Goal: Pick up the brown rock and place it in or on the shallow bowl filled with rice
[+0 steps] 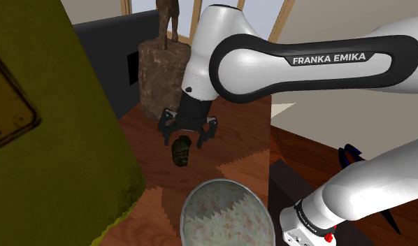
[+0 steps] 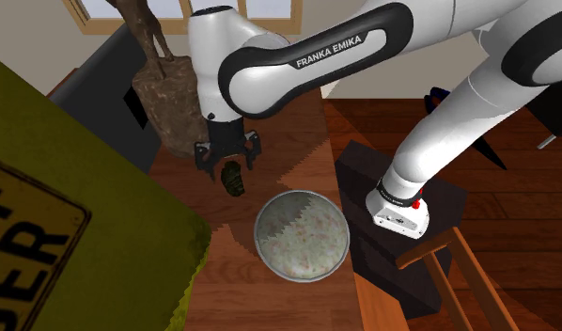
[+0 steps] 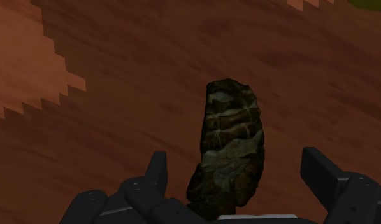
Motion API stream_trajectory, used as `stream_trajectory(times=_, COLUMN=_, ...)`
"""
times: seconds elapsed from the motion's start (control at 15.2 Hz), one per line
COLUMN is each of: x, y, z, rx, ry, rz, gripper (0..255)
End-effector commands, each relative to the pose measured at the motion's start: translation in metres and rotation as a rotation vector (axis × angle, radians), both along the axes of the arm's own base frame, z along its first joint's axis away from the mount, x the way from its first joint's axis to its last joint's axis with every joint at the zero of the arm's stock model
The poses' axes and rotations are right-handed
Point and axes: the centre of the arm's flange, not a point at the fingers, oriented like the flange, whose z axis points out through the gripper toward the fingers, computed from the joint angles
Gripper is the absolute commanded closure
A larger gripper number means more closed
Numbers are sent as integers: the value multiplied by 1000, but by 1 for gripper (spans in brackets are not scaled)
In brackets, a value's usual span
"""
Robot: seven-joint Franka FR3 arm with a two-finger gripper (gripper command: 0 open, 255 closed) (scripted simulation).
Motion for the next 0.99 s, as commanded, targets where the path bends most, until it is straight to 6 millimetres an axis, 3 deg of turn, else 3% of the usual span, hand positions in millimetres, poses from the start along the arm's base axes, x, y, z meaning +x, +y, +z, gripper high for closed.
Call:
stream_trajectory(times=0.0, x=0, y=3, z=-11, rx=-1, ry=3, rz=2, gripper=0)
stream_trajectory(times=0.07, x=-1, y=4, z=-19, rx=-1, ry=3, rz=2, gripper=0)
stream_trajectory(times=0.59, x=-1, y=4, z=-19, rx=-1, ry=3, rz=2, gripper=0)
stream_trajectory(times=0.66, x=-1, y=4, z=-19, rx=-1, ry=3, rz=2, gripper=255)
stream_trajectory(times=0.92, x=-1, y=5, z=-19, rx=-1, ry=3, rz=2, gripper=255)
